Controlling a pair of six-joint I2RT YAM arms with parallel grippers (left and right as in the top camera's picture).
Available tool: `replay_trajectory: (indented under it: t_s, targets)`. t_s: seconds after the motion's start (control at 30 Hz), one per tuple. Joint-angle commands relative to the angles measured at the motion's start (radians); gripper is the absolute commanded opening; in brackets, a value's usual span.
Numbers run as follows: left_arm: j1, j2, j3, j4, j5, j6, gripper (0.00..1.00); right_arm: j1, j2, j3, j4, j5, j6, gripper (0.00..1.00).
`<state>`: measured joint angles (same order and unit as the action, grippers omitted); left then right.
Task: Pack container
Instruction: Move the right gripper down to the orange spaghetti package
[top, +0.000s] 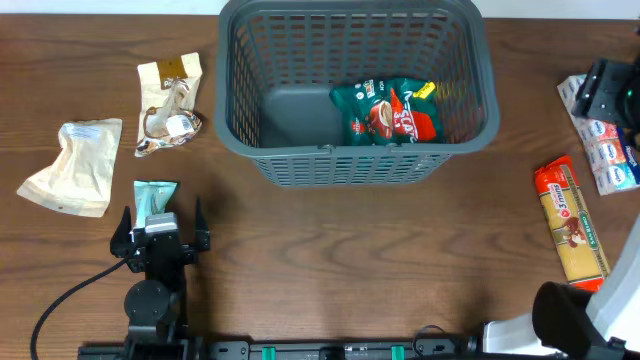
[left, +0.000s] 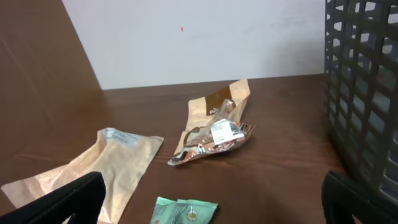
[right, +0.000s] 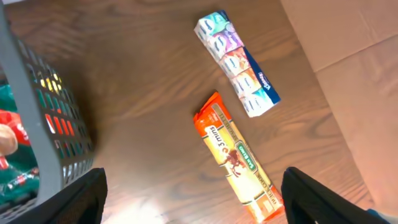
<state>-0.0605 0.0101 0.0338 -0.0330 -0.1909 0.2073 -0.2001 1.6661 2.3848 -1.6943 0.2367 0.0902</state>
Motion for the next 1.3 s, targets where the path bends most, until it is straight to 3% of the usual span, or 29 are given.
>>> replay_trajectory:
  t_s: [0.0,0.23,0.43,0.87,1.07,1.27]
  targets:
    - [0.005,-0.006,-0.03,-0.018,-0.019,0.005,0.99,-0.013,-0.093,-0.027,-0.004,0.007,-0.029,0.83]
    - [0.005,-0.006,-0.03,-0.018,-0.019,0.005,0.99,-0.02,-0.296,-0.23,-0.003,0.027,-0.021,0.99]
    - [0.005,-0.006,-0.03,-0.018,-0.019,0.005,0.99,-0.092,-0.377,-0.542,0.029,0.062,0.018,0.99]
    - [0.005,-0.006,-0.03,-0.018,-0.019,0.005,0.99,-0.185,-0.371,-1.271,0.587,-0.009,-0.063,0.99]
    - [0.005,-0.006,-0.03,-0.018,-0.019,0.005,0.99,-0.251,-0.35,-1.397,0.806,-0.198,-0.129,0.99]
    - [0.005,-0.006,-0.03,-0.018,-0.019,0.005,0.99,-0.333,-0.195,-1.379,0.849,-0.37,-0.206,0.99]
